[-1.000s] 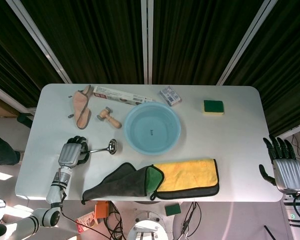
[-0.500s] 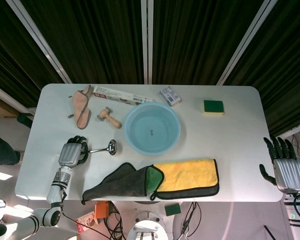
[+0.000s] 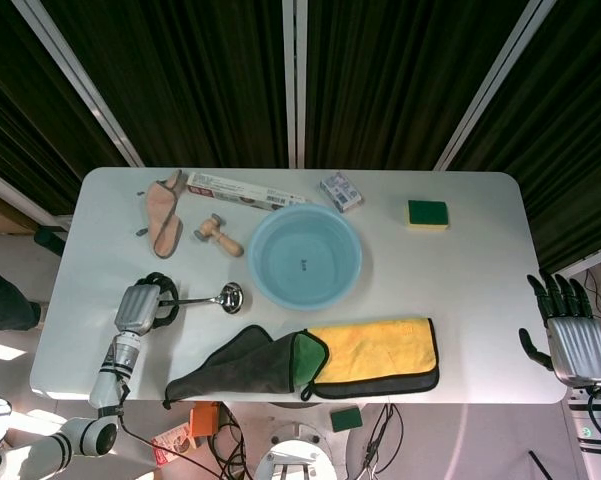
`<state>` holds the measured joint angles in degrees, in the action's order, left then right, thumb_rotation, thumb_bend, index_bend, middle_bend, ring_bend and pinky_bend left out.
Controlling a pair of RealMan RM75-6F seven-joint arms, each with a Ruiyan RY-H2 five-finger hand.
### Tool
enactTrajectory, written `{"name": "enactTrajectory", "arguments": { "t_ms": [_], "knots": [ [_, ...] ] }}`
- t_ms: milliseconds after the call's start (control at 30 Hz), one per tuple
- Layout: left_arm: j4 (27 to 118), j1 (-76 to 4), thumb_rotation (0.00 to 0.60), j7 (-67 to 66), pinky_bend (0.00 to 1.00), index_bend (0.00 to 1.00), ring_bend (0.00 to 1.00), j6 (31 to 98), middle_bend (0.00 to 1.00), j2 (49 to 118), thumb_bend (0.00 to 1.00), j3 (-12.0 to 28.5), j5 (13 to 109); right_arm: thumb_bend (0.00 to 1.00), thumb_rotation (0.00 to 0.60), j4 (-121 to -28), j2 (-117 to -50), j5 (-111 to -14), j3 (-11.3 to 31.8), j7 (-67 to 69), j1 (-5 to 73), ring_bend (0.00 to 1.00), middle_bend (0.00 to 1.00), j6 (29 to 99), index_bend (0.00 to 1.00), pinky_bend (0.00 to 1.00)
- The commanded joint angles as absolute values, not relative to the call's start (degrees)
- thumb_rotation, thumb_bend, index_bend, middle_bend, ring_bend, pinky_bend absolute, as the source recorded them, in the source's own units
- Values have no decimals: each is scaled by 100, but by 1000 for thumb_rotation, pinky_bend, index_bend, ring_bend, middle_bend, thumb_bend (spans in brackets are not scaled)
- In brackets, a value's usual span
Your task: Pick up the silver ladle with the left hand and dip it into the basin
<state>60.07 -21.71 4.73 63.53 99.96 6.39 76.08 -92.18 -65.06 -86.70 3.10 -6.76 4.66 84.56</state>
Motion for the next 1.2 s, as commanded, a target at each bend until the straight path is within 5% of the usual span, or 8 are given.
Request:
{"name": "enactTrajectory", "arguments": {
  "t_ms": [33, 200, 667, 1033, 1200],
  "knots": [
    [6298, -2138, 600, 783, 482, 644, 279, 6417, 427, 9730, 449, 625, 7729, 385, 600, -9216, -6507, -8671, 309, -676, 467, 0, 0, 8453, 0, 0],
    [6600, -2086, 600, 1057, 601, 669, 355, 6610, 482, 9485, 468, 608, 7881, 385, 600, -9207, -6515, -8676, 309, -678, 470, 0, 0, 8453, 0, 0],
    [7838, -2076, 600, 1154, 728, 687, 473, 6852, 540, 8494, 481, 730, 8014, 383, 600, -9197, -6509, -8767, 284, -636, 454, 0, 0, 8516, 0, 0],
    [9742, -2842, 600, 326, 741, 687, 484, 5653, 547, 6999, 488, 1362, 7110, 379, 600, -9169, -6514, -8788, 321, -563, 430, 0, 0, 8618, 0, 0],
    [10168, -3533, 600, -731, 750, 687, 488, 5200, 546, 6652, 488, 1833, 5963, 379, 600, -9162, -6511, -8751, 335, -556, 446, 0, 0, 8578, 0, 0]
  ]
}}
